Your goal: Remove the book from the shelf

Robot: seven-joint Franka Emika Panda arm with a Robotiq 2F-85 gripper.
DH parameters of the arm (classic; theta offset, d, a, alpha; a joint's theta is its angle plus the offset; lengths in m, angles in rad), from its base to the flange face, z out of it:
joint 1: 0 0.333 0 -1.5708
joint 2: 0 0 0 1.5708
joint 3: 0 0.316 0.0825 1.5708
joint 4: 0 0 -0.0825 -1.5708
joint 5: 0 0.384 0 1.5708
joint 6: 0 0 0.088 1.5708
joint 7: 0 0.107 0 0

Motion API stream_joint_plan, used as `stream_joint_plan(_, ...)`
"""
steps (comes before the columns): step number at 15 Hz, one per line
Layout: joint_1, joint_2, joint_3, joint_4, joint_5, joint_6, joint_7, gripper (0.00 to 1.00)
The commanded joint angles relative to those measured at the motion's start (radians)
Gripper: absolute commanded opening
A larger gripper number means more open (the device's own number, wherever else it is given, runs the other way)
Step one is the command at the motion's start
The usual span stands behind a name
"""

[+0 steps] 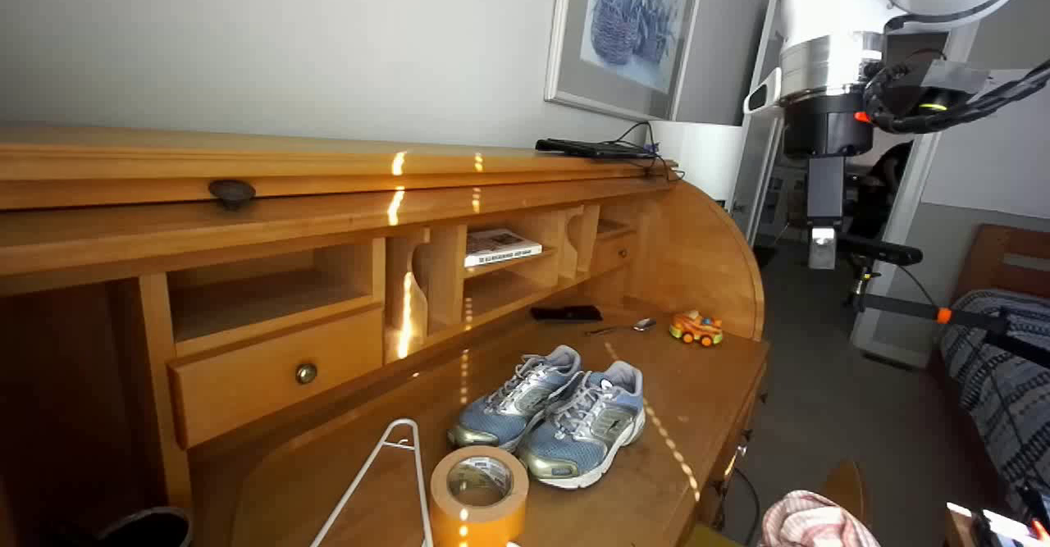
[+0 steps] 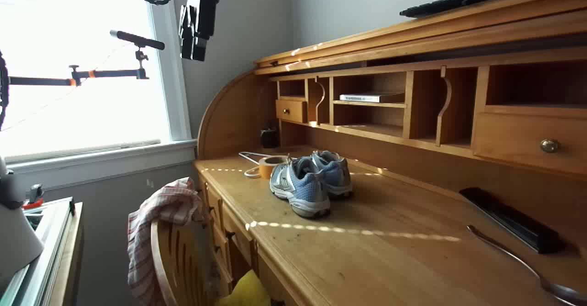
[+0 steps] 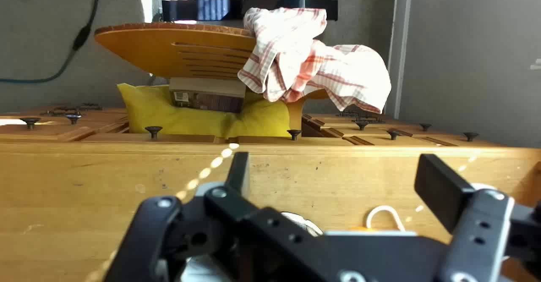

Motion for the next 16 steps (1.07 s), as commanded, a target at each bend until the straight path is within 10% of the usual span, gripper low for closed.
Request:
stream_joint_plan(1,-0.014,0.002,0.012,0.002,0.005,-0.002,-0.006,1.00)
stream_joint_plan(8,-0.008,0.004,0.007,-0.006,0.002,-0.016,-0.034,1.00)
stream_joint_plan(16,-0.108,0.026,-0.088,0.007,-0.188,0.233,-0.155,1.00)
